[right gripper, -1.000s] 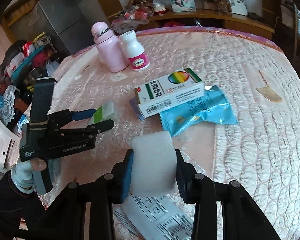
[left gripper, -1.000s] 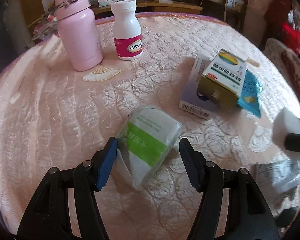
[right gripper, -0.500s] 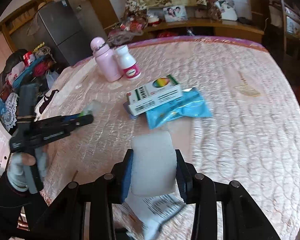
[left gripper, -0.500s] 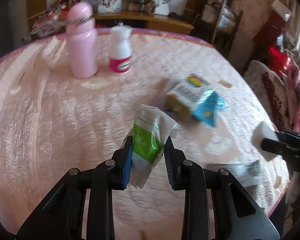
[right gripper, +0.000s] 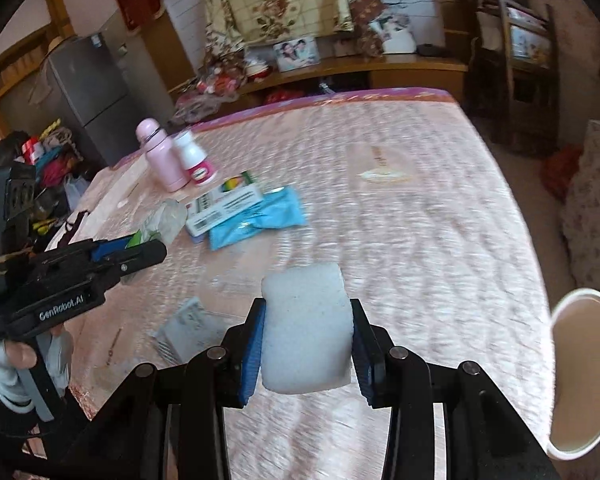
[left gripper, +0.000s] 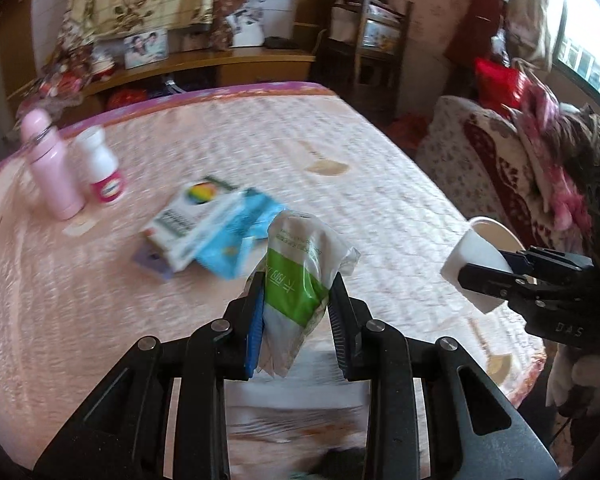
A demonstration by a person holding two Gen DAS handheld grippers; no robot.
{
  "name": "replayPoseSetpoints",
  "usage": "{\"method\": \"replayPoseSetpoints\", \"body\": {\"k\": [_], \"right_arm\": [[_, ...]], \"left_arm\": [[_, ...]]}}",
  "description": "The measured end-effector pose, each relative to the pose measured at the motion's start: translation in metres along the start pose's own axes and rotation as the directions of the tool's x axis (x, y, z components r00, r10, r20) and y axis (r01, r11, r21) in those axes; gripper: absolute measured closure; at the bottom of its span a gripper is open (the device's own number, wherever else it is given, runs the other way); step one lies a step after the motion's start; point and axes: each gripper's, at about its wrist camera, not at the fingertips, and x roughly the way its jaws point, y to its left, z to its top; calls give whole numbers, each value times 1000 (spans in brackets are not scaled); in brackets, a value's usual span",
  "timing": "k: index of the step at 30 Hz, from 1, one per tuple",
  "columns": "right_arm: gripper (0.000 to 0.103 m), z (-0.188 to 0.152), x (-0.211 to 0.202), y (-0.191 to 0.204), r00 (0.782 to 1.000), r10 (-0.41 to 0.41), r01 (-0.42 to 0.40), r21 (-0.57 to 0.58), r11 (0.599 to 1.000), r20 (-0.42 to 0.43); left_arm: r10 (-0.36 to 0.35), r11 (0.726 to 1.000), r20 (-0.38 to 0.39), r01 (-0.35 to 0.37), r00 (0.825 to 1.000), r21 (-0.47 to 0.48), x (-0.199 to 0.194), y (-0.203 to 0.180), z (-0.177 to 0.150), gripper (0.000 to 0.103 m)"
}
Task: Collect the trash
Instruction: 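Carry the wrapper and sponge with both tools toward the bucket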
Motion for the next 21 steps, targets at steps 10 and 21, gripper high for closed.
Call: {"method": "replayPoseSetpoints", "body": {"k": [10, 21], "right_arm": [[66, -23, -47, -81, 993, -111, 106, 101, 989, 45], [66, -57, -95, -174, 969, -243, 226, 240, 944, 43]], "left_arm": [[-69, 992, -15, 70, 997, 101, 19, -95, 19, 76], [-180, 964, -89, 194, 980, 182, 49, -200, 37, 76]]}}
